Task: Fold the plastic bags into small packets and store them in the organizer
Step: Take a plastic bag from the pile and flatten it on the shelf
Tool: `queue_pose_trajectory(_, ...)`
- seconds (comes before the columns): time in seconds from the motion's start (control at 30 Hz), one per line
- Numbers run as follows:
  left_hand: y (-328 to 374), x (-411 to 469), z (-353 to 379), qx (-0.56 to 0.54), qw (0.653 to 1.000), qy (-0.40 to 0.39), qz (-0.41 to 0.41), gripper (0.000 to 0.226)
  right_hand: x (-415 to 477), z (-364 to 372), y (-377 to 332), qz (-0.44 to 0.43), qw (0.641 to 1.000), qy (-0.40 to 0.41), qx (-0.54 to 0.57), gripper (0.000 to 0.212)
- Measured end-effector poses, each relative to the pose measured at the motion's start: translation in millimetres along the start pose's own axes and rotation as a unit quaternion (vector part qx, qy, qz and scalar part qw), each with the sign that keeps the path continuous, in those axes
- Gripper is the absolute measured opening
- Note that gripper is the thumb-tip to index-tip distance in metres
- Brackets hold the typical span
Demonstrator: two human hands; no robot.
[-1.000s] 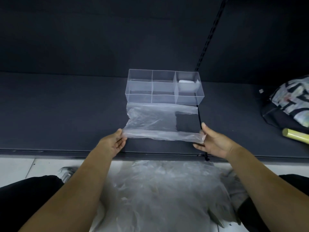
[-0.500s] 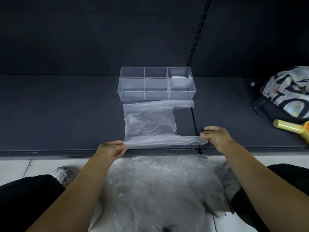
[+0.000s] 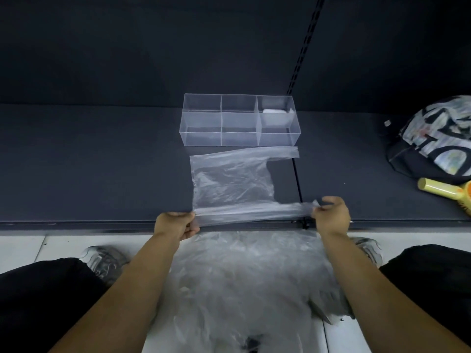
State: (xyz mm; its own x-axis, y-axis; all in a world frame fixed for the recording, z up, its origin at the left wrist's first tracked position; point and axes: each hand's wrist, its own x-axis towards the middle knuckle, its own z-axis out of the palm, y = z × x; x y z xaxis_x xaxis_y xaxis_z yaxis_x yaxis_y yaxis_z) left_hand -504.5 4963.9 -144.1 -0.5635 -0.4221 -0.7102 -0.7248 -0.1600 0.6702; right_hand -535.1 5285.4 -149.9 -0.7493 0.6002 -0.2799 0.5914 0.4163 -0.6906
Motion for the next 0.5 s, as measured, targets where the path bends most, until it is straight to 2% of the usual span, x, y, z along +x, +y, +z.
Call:
queue_pose_trajectory(0.07,0.0,0.5,-1.0,0.028,1.000,0.000,0.015,0.014,-2.8,-3.1,0.2,0.006,0.999,0.028,-0.034,0.033)
queue_pose_trajectory(0.13,2.5,1.7,-1.3,0.150,0.984,0.051,0.087,0.014,-12.1,3.1,-7.0,-0.015,0.990,0.082,-0.115,0.038)
queue_pose_trajectory(0.2,5.8,0.5,3.3,0.294,0.919,0.155,0.213,0.014,-29.2,20.5,-21.4,-0.109,0.972,0.127,-0.168,0.045)
queue_pose_trajectory(0.27,12.2,-2.8,17.3,0.313,0.862,0.178,0.356,0.021,-51.3,48.4,-39.1,-0.255,0.953,0.058,-0.152,0.047)
queue_pose_trajectory(0.33,16.5,3.0,35.6,0.387,0.802,0.107,0.442,0.038,-74.0,82.2,-56.0,-0.359,0.921,-0.082,-0.130,0.047)
queue_pose_trajectory(0.4,16.4,19.1,46.6,0.491,0.747,0.053,0.444,0.049,-87.8,115.2,-69.1,-0.416,0.881,-0.178,-0.138,0.048)
queue_pose_trajectory(0.5,8.4,48.0,45.0,0.602,0.692,0.033,0.397,0.060,-83.6,145.9,-70.6,-0.442,0.846,-0.205,-0.218,0.051)
